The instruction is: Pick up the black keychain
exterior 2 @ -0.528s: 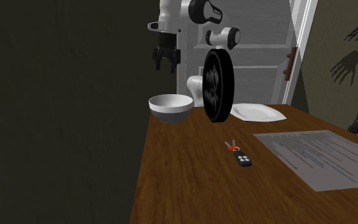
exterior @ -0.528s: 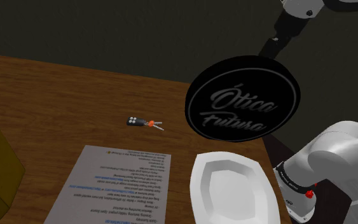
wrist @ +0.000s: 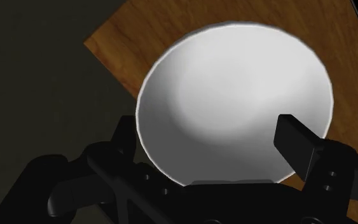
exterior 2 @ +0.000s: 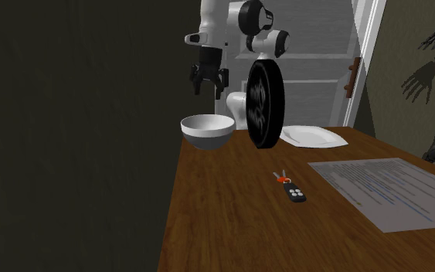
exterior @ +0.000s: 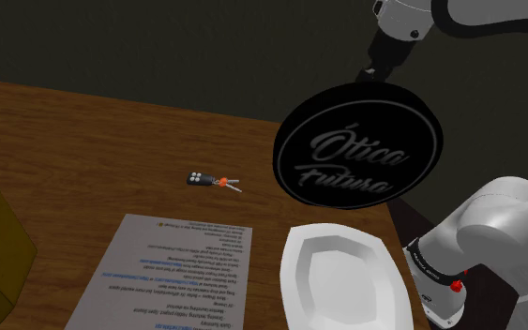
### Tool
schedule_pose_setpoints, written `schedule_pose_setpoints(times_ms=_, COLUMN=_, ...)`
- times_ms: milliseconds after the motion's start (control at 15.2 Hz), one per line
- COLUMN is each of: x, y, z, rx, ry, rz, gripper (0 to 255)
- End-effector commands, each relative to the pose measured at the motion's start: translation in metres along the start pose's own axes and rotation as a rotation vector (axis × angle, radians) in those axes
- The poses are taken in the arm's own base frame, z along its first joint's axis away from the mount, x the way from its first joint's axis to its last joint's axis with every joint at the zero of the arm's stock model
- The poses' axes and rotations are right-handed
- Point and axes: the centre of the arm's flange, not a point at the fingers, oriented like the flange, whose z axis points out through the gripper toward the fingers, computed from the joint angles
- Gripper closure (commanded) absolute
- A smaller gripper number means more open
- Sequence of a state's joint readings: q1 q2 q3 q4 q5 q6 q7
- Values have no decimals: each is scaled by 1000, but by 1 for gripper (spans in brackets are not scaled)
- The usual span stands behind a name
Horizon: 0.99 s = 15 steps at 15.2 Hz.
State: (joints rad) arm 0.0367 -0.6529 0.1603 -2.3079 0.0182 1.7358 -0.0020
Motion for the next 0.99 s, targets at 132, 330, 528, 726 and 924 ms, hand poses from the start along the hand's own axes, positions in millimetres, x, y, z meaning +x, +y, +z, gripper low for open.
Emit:
schedule_pose_setpoints(times_ms=132, x=25, y=-42, z=13, rx=12, ry=3, rz=-54, gripper=0)
schedule_pose_setpoints(times_ms=330, x=41, y=-75, z=24, rx=21, ry=4, rz=-94, gripper=0)
schedule_pose_setpoints(times_ms=528, x=56, y=-109, z=35, rx=29, ry=5, rz=-134, gripper=0)
schedule_pose_setpoints(times_ms=726, x=69, y=-143, z=45, rx=38, ry=7, rz=-174, gripper=0)
schedule_pose_setpoints(times_ms=924, x=82, y=-178, z=55, rx=46, ry=8, rz=-214, gripper=0)
